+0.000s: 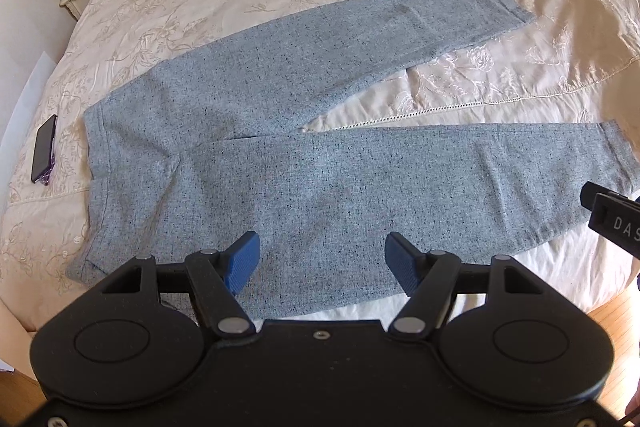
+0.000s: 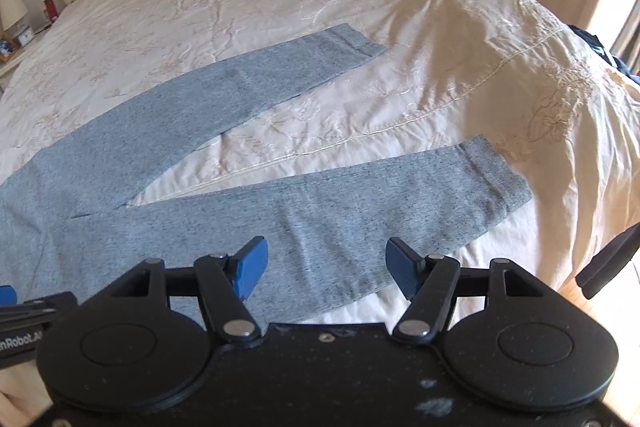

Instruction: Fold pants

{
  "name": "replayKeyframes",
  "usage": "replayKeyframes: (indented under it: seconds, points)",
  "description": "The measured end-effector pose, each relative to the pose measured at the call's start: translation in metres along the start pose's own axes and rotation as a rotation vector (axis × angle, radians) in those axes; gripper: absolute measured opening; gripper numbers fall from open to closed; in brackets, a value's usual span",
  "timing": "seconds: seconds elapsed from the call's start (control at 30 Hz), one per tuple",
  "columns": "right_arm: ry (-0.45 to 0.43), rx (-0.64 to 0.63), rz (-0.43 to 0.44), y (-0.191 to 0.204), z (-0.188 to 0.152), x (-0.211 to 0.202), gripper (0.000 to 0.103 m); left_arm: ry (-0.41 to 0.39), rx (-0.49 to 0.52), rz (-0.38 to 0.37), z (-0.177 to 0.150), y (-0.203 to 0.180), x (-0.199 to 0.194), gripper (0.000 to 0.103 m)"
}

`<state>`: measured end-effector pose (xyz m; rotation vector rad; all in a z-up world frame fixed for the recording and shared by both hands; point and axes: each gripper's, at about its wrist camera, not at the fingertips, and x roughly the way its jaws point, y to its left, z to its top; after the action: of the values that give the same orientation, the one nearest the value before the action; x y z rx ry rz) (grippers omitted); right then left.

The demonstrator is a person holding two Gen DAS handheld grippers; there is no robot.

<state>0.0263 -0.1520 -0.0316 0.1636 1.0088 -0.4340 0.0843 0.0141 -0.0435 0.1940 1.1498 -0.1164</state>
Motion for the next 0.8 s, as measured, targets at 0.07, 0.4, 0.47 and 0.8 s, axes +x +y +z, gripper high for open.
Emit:
replayKeyframes:
  seconds: [0.07,0.4,0.47,0.8]
  points:
    - [0.020,0.004,-0.009,-0.007,-0.002,0.010,0.063,0.014,0.006,-0.025,0.003,0.000,0.008,0.072]
    - [0.136,-0.080,0.035,-0.010,0.001,0.076,0.062,0.095,-0.038,-0.007,0.011,0.001,0.049,0.071]
    - [0.141,-0.110,0.093,-0.002,0.006,0.093,0.061,0.113,-0.066,0.015,0.014,0.002,0.056,0.070]
    - [0.259,-0.305,0.337,0.039,0.019,0.189,0.002,0.157,-0.209,0.112,0.023,-0.005,0.086,0.066]
